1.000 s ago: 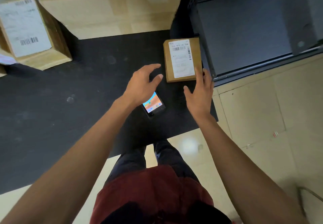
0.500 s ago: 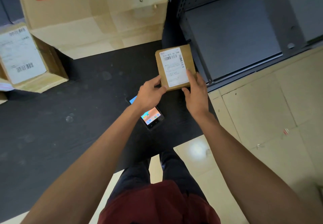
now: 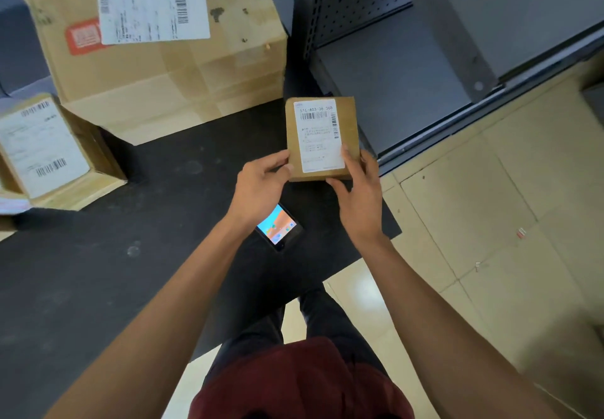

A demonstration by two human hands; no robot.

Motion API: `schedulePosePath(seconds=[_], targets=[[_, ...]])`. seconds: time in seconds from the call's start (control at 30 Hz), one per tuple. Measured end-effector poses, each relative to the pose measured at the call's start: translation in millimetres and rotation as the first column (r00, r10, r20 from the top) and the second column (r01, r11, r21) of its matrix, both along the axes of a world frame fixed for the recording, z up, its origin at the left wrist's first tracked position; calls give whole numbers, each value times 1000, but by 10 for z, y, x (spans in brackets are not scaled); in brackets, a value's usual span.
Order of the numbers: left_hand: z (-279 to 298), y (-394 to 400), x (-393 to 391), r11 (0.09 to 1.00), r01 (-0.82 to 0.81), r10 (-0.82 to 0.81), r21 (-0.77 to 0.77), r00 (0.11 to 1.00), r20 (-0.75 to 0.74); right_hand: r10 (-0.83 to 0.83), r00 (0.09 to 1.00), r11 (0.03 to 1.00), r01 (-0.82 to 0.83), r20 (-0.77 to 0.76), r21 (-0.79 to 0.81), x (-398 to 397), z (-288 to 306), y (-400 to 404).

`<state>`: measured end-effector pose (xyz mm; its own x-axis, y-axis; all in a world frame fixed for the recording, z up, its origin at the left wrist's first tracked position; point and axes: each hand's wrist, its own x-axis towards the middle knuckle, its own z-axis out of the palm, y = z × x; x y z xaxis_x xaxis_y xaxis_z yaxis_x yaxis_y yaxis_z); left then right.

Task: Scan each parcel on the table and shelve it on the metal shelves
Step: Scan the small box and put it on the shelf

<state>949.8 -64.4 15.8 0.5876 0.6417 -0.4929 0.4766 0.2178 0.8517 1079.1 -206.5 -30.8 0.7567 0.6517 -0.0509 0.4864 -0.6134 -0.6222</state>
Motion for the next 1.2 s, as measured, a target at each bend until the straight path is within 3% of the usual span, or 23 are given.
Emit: schedulePosePath(seconds=[0.33,0.63,0.83,1.2], targets=[[364,-427,227,977,209,-214,50,967,136,-199,977,965,180,83,191,19,419,-765],[766,-1163,1080,843,460,-499,279,863,84,-400,900,898,349,170,266,467,891,-1779],[1037,-1990,1715,774,529,-596,348,794,121,-550,812,813,467,195,348,874,1109,-2705],[1352,-3336,2635,700,586,-681,408,720,134,-677,691,714,532,253,454,1550,1461,-4010]])
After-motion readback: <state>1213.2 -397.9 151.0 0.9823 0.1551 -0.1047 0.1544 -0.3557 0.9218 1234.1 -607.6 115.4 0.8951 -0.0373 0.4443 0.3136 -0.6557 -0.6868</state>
